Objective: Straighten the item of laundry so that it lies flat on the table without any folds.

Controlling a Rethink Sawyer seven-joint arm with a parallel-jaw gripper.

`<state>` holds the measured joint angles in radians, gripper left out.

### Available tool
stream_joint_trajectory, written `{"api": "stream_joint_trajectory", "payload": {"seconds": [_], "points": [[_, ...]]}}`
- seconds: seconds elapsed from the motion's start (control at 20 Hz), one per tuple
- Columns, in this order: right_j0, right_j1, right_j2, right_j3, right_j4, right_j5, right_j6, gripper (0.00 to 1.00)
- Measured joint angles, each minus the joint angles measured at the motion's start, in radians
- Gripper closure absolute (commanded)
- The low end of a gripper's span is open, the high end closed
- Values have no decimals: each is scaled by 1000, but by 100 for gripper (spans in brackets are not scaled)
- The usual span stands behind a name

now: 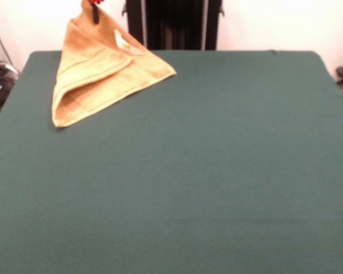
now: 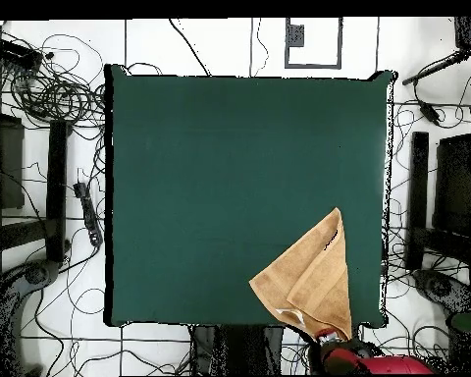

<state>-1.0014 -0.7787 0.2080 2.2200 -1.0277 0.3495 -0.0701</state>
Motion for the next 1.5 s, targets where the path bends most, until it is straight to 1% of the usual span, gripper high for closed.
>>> {"api": "stream_joint_trajectory", "payload": {"seconds": [0.25, 0.6, 1.2, 1.5], "points": [[26, 0, -27, -14, 31, 0, 0, 100], [29, 0, -30, -18, 59, 0, 0, 100], [33, 1, -39, -24, 64, 0, 0, 100], [33, 15, -45, -26, 67, 0, 0, 100]]}}
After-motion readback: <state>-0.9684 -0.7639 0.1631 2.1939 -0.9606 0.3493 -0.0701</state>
